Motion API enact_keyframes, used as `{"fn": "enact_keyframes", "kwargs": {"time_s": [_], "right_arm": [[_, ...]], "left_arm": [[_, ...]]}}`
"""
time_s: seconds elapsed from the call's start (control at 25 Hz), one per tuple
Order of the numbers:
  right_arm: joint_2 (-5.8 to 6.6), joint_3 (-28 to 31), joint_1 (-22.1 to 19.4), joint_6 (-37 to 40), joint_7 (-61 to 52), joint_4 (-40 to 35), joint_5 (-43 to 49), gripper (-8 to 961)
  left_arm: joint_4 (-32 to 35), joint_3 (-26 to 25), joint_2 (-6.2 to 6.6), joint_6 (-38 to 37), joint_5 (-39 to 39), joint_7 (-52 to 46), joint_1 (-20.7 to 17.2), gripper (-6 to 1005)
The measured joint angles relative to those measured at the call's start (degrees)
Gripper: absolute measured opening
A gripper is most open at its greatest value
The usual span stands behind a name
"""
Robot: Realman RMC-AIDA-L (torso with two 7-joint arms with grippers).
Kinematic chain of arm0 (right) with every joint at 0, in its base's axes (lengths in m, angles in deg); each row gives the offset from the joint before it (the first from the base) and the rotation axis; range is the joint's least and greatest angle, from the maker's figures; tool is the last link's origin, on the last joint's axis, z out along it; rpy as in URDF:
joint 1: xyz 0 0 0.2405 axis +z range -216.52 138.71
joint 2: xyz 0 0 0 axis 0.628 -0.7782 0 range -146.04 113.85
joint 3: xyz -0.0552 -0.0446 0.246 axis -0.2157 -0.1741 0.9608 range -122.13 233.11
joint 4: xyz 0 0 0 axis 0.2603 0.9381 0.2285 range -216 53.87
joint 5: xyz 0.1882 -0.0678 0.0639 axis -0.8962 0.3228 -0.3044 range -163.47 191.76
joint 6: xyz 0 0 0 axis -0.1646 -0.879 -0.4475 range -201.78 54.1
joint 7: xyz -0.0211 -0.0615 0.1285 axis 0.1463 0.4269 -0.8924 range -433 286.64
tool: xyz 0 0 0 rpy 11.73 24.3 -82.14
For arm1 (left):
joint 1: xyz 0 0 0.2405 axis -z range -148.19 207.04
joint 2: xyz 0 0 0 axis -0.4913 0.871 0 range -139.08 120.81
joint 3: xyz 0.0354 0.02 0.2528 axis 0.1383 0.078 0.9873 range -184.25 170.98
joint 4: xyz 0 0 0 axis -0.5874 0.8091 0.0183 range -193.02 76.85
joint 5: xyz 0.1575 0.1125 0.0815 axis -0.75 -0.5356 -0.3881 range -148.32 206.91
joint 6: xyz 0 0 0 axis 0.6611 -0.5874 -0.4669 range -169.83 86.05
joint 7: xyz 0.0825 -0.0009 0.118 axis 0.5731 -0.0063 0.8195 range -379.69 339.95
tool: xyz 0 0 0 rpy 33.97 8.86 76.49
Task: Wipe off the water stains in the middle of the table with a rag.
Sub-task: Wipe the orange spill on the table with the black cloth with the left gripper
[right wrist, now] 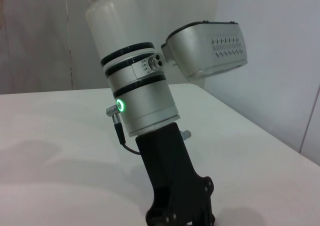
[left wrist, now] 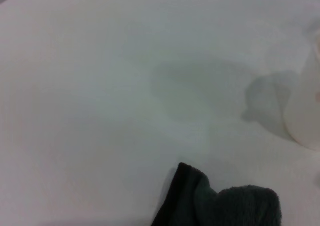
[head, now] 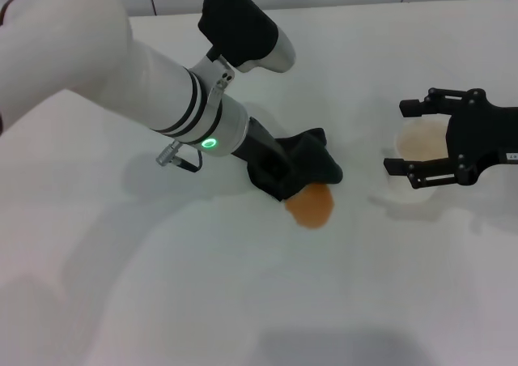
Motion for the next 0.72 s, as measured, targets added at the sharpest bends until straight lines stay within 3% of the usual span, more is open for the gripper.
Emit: {"fn": "enact_keyframes", "kwargs": {"time_s": [0.72], "right_arm": [[0.0, 0.3, 0.07, -0.36, 0.0, 0.09, 0.0, 860]], "left_arm": [[3.49, 3.46, 0.01, -6.66, 0.14, 6.25, 0.71, 73]]}}
